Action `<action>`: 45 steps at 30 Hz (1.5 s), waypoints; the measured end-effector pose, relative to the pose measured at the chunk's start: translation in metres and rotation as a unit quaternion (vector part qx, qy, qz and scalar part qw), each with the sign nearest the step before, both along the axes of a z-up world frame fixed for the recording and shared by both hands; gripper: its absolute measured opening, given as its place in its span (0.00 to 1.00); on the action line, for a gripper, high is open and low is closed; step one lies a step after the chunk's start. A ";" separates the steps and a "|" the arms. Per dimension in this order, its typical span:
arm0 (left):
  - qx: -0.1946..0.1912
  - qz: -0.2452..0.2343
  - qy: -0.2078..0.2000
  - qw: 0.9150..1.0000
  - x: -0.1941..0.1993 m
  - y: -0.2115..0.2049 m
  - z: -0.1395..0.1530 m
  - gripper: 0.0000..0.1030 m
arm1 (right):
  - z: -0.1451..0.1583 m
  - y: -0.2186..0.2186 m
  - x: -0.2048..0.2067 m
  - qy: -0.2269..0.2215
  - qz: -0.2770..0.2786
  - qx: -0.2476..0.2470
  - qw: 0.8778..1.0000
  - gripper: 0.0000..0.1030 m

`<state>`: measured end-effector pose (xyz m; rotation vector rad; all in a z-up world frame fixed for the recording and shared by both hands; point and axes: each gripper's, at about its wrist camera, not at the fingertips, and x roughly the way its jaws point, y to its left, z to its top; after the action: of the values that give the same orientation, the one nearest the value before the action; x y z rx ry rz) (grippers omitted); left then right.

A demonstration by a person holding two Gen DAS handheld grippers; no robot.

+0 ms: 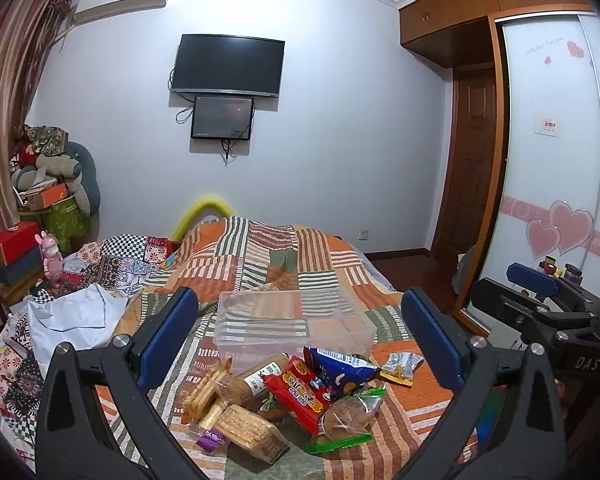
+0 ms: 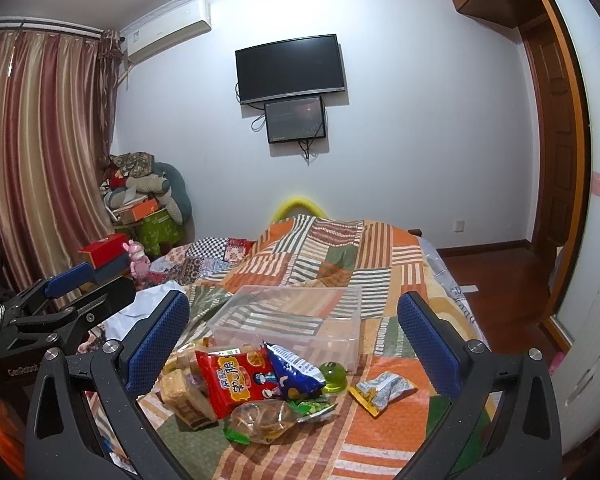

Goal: Organize snacks

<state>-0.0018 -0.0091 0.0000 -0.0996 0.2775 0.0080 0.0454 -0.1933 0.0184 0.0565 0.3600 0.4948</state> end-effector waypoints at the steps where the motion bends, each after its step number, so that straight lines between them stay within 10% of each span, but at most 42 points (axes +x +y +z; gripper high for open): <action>1: 0.001 0.000 0.000 1.000 0.000 0.000 0.000 1.00 | 0.000 0.000 0.000 0.000 0.000 0.000 1.000 1.00; 45: -0.001 0.004 0.004 1.000 0.003 0.000 -0.003 1.00 | -0.002 0.002 -0.003 0.002 -0.001 0.009 1.000 1.00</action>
<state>0.0008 -0.0093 -0.0032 -0.1032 0.2846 0.0165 0.0420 -0.1911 0.0166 0.0746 0.3593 0.4963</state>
